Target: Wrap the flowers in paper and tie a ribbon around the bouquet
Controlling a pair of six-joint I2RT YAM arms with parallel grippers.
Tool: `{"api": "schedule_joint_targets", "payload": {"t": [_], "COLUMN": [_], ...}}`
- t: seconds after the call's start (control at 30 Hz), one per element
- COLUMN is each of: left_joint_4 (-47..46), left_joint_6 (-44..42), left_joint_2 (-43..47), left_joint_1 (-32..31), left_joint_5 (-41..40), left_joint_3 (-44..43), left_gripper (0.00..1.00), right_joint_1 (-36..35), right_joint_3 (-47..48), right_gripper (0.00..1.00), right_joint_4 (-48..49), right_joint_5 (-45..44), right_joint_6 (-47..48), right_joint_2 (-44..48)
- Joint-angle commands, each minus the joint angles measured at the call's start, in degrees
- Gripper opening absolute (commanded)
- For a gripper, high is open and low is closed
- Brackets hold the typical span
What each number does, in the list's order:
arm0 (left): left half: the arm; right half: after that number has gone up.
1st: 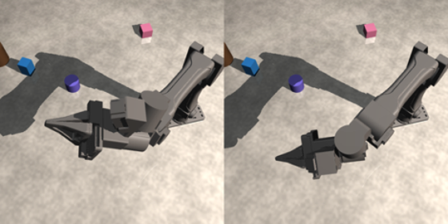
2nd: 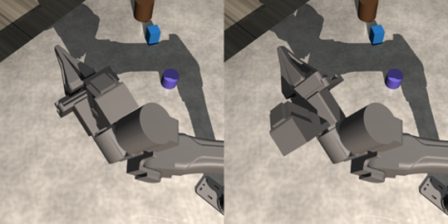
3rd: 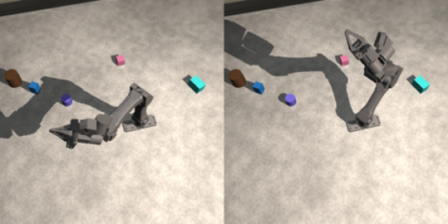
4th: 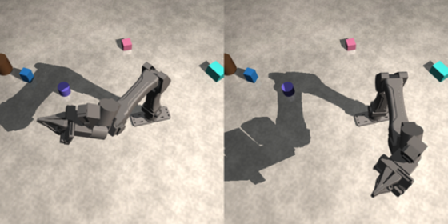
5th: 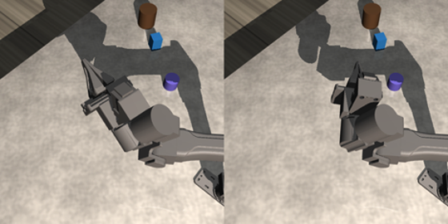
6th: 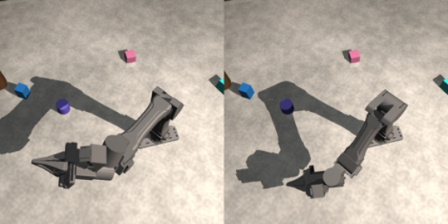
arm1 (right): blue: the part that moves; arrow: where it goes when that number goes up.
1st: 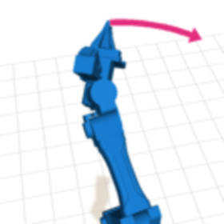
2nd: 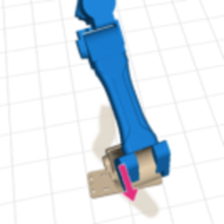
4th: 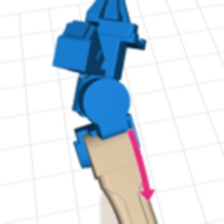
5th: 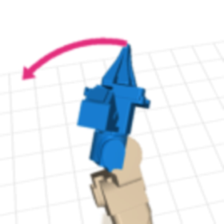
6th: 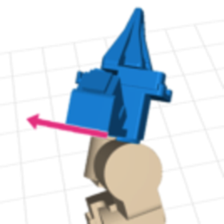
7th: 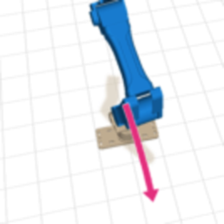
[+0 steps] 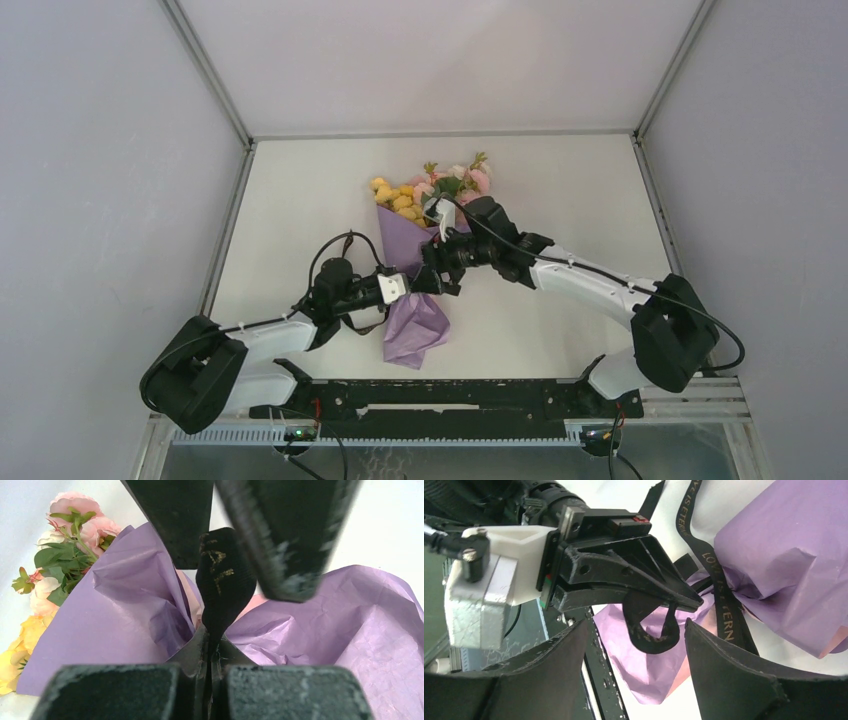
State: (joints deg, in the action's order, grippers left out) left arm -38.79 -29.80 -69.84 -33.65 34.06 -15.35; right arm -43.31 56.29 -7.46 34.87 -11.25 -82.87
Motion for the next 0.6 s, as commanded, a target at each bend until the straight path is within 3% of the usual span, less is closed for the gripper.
{"api": "schedule_joint_targets", "payload": {"t": [0.0, 0.17, 0.23, 0.3, 0.37, 0.4, 0.47, 0.5, 0.57], "left_joint_4": [-1.2, -1.2, -1.2, -1.1, 0.1, 2.4, 10.7, 19.5, 31.4], "left_joint_6": [0.3, 0.6, 0.6, 0.5, 0.4, -0.1, -3.5, -8.7, -14.6], "left_joint_2": [0.6, 0.6, 0.6, 0.8, 1.6, 2.5, 5.6, 7.3, 9.9], "left_joint_1": [-0.4, -0.4, -0.3, -0.4, -0.4, -0.4, -0.1, 0.6, 6.3], "left_joint_5": [-0.2, 0.0, 0.0, 0.1, 0.7, 0.9, 1.6, 3.1, 14.8], "left_joint_3": [0.7, 0.8, 0.7, 0.7, 0.2, -0.5, -2.8, -4.3, -8.8], "left_gripper": [0.00, 0.00, 0.00, 0.00, 0.00, 0.09, 0.39, 0.53, 0.77], "right_joint_1": [-0.9, -0.7, -0.4, -0.1, 0.2, 0.4, 1.1, 1.4, 1.8], "right_joint_3": [1.1, 1.0, 1.1, 1.1, 1.1, 1.0, 1.1, 1.1, 1.1], "right_gripper": [0.76, 0.61, 0.36, 0.04, 0.00, 0.00, 0.00, 0.00, 0.00], "right_joint_4": [4.2, 5.1, 5.5, 5.5, 4.8, 4.3, 3.7, 3.6, 3.5], "right_joint_5": [-1.5, -2.4, -1.9, -0.9, -0.8, -0.9, -1.2, -0.8, -0.6], "right_joint_6": [-2.2, -3.1, -3.4, -3.5, -2.4, -1.9, -1.5, -1.3, -0.9], "right_joint_2": [-1.4, -2.9, -3.3, -3.4, -2.9, -2.7, -2.7, -2.9, -3.0]}}
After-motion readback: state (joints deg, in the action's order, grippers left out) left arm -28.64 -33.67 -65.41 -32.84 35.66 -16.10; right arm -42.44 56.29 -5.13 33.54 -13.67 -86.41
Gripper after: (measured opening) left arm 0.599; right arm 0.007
